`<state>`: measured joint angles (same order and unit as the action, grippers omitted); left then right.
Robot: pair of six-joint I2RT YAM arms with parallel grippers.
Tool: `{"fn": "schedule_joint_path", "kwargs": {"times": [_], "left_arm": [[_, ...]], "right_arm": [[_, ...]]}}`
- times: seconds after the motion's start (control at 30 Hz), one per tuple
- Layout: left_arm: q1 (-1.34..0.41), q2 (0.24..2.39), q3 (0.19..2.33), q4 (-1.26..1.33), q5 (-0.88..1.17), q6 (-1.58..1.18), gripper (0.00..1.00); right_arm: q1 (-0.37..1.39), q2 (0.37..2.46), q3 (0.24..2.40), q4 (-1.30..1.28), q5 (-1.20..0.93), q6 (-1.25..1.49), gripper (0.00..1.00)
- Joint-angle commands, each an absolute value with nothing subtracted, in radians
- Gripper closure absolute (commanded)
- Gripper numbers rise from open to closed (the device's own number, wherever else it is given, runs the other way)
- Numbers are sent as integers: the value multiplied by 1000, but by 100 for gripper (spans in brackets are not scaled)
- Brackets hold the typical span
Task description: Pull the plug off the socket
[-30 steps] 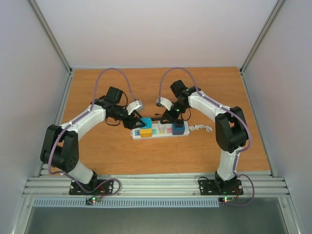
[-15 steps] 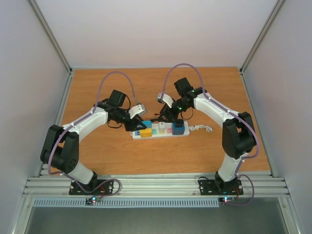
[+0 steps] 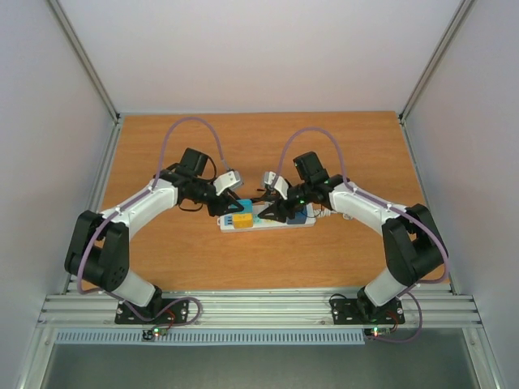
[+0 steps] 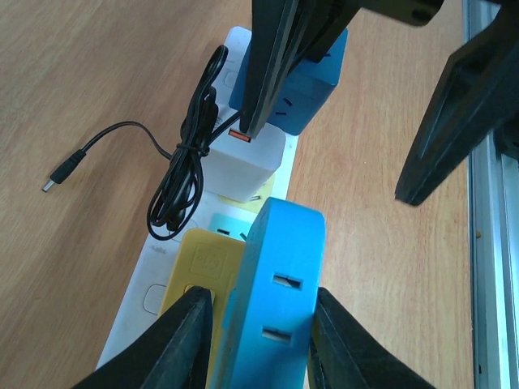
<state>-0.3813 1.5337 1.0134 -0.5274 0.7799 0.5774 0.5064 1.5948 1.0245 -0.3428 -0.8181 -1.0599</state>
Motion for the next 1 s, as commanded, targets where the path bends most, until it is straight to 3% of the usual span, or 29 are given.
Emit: {"fn": "schedule_joint_path", "kwargs": {"times": [0.0, 0.37, 0.97], "left_arm": [[-384, 1500, 994, -480, 810, 579, 66], [-384, 1497, 983, -472, 807, 588, 67], [-384, 1483, 951, -457, 817, 613, 74]], "right_arm": [[537, 1583, 981, -117, -826, -1020, 33], [616, 1628, 965, -27, -775, -1042, 35], [653, 1735, 1002, -45, -659, -1107, 49]]}}
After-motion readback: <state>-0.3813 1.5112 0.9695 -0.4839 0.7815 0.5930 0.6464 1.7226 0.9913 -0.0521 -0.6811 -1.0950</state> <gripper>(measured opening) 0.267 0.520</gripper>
